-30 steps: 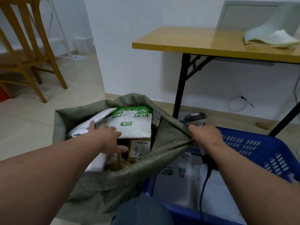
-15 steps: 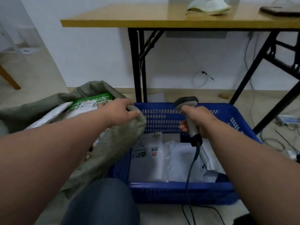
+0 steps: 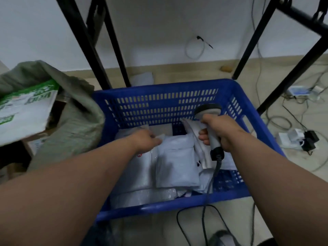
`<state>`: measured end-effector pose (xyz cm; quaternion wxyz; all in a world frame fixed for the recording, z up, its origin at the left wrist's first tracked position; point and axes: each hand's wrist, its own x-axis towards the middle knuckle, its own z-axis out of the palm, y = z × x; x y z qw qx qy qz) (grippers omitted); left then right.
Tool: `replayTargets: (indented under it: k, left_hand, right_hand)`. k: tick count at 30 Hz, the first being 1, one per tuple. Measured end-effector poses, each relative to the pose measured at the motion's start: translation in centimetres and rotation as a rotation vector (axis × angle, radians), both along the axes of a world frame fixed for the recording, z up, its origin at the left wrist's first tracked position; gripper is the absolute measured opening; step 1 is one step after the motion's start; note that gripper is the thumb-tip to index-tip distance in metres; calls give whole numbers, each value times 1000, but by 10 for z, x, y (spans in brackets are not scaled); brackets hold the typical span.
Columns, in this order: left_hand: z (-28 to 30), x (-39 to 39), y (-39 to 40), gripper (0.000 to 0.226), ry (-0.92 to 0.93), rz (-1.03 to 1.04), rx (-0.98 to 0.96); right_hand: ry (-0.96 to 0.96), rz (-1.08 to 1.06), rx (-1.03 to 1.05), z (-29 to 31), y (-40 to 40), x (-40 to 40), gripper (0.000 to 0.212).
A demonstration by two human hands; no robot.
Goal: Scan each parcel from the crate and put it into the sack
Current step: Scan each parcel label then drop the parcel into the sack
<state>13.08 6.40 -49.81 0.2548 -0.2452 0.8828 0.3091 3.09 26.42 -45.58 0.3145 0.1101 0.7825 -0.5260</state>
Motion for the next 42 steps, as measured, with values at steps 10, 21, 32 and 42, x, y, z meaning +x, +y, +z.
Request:
replayTargets:
  k: [10,21,32,42]
  left_hand:
    - [-123,-12,31,77,-233,408,227]
    - [-146,-30,21,41,-162,565,205]
    - [-29,-16,3,33,419,394,65]
    - [64,38,16,13,781,353,-44]
  right_hand:
    - [-247,51,51,-72,-3,-38,18]
    - [-235,57,65,-96,-18,-47,28]
    - [1,-126,-47,-16,1,-27,16]
    - [137,-119,-156,55,17,37,13]
